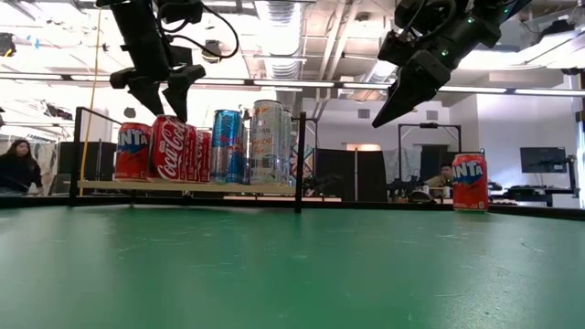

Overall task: Place canned beverage on shelf
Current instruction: Put the red soda can on the shelf aligned with the other red soda cans

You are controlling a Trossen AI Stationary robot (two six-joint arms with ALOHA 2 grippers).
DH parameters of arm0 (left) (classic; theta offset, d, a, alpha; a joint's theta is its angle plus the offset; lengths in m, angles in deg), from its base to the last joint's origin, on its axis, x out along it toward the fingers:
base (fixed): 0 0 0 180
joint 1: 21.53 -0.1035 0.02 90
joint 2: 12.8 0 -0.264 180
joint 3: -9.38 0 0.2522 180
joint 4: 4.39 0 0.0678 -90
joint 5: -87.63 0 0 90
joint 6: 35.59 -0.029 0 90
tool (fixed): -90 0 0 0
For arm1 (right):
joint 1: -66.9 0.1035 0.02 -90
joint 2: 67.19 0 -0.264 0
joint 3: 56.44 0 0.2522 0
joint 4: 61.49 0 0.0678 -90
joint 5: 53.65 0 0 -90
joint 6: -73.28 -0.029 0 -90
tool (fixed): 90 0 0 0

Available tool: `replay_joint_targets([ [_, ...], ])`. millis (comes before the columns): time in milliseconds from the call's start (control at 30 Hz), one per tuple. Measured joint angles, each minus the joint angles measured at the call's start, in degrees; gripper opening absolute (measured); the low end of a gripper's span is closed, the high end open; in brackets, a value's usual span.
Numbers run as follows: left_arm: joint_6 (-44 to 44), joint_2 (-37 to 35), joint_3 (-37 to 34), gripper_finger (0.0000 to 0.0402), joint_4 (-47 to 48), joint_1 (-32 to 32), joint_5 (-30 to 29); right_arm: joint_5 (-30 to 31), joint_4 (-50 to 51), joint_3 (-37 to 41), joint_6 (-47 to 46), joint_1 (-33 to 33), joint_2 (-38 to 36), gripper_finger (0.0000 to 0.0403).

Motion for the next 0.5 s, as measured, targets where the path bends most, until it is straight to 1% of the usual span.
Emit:
replay_joint_targets([
  [133, -4.2, 0.0, 0.0, 0.0239, 0.0, -0.1, 0.3, 0.0, 0.0, 0.0, -0.2, 0.0, 0.0, 0.0372],
  [300, -9.0, 0.0, 0.0, 0.0232, -0.2, -0.3, 1.3, 0.0, 0.0, 0.0, -0.8, 0.0, 0.0, 0.0372],
  [500, -13.7, 0.0, 0.0, 0.0235, -1.0, -0.5, 3.4, 0.0, 0.0, 0.0, -1.6, 0.0, 0.0, 0.0372],
])
